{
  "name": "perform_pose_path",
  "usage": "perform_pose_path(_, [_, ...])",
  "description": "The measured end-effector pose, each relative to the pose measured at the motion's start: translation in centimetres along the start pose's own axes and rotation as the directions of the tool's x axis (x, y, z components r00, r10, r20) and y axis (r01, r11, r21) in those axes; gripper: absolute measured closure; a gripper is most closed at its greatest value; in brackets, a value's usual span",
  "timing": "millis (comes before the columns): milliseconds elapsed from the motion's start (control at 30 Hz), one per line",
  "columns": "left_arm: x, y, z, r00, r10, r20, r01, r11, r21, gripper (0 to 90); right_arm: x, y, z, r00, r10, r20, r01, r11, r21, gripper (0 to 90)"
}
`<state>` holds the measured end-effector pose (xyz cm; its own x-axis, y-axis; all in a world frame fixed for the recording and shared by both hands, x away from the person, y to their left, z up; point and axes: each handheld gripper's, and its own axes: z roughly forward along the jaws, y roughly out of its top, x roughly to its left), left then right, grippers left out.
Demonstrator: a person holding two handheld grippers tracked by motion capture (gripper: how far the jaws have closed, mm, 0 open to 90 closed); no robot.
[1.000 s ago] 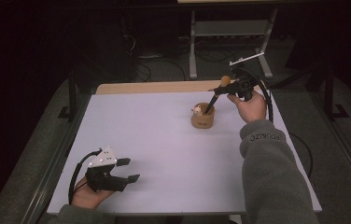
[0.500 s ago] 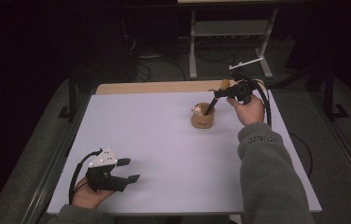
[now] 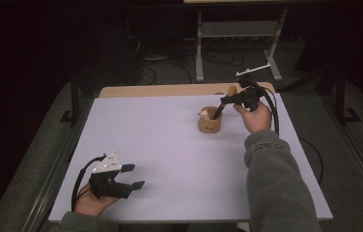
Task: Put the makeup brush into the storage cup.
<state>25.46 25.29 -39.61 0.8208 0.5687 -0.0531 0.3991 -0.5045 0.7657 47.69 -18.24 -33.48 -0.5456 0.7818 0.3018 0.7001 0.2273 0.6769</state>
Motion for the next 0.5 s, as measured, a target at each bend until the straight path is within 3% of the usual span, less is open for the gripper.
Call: perform_pose_path(500, [0.0, 0.0, 0.2, 1.0000, -0.001, 0.003, 0.001, 1.0000, -0.001, 30.8, -0.3, -1.1, 1.2, 0.9997, 0.016, -0.019, -0.016, 0.999, -0.030, 70.8])
